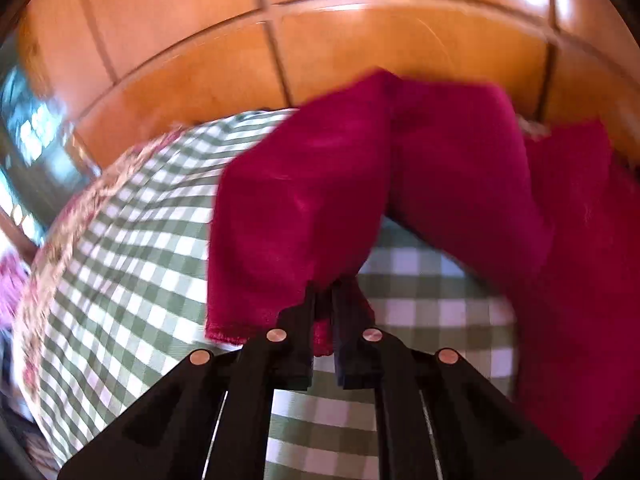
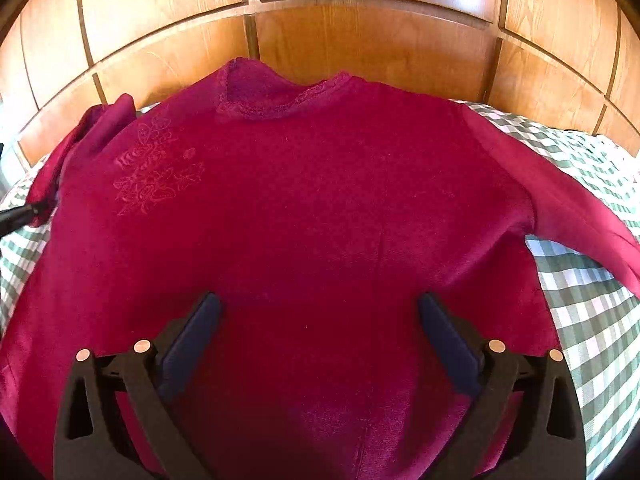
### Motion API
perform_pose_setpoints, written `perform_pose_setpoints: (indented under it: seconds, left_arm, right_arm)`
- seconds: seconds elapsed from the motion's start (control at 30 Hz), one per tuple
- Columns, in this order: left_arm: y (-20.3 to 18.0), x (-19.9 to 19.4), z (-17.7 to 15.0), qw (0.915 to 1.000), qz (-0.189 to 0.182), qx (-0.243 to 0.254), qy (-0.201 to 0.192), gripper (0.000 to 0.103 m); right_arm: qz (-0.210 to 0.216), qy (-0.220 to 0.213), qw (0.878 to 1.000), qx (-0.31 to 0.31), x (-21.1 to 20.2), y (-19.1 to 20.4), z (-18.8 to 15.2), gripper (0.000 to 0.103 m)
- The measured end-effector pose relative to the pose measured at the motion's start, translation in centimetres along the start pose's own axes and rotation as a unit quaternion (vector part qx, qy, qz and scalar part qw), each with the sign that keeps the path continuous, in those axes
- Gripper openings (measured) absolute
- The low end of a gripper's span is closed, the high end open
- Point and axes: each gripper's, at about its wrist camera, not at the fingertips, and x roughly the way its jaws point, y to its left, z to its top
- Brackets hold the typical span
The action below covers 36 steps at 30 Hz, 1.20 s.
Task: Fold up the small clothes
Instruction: 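Lay the sweater flat on the bed and open both tools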
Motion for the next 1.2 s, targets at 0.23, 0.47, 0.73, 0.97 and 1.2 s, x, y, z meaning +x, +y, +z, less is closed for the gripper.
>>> perform_pose_setpoints:
  seconds: [0.23, 0.47, 0.73, 0.97, 1.2]
  left_arm:
    - [12.4, -6.9, 1.0, 0.9734, -0.109, -0.201, -0.019, 0.005]
    - [22.7, -13.4, 2.2, 0.9378, -0.125, -0.319, -0.058, 0.003]
    - [26.3, -8.1, 3.3, 0.9483, -0.01, -0.317, -0.006, 0.003]
    - [27.5, -0.4, 1.0, 0.9275, 0.045, -0.366, 0.06, 0.022]
    - [25.3, 0.5, -4.0, 0.9122, -0.067, -0.395, 0.085, 0.048]
  right_arm:
    - [0.001, 0.0, 1.0, 0.001, 0.3, -0.5, 0.2, 0.099]
    - [0.001, 0.0, 1.0, 0.0, 0.3, -0.6, 0.2, 0.099]
    - [-0.003, 0.0, 1.0, -0.003, 0.3, -0.5, 0.3, 0.099]
    - [-0.006, 0.001, 1.0, -0.004, 0.3, -0.4, 0.3, 0.099]
    - [-0.006, 0.001, 1.0, -0.006, 0.3, -0.3, 0.2, 0.099]
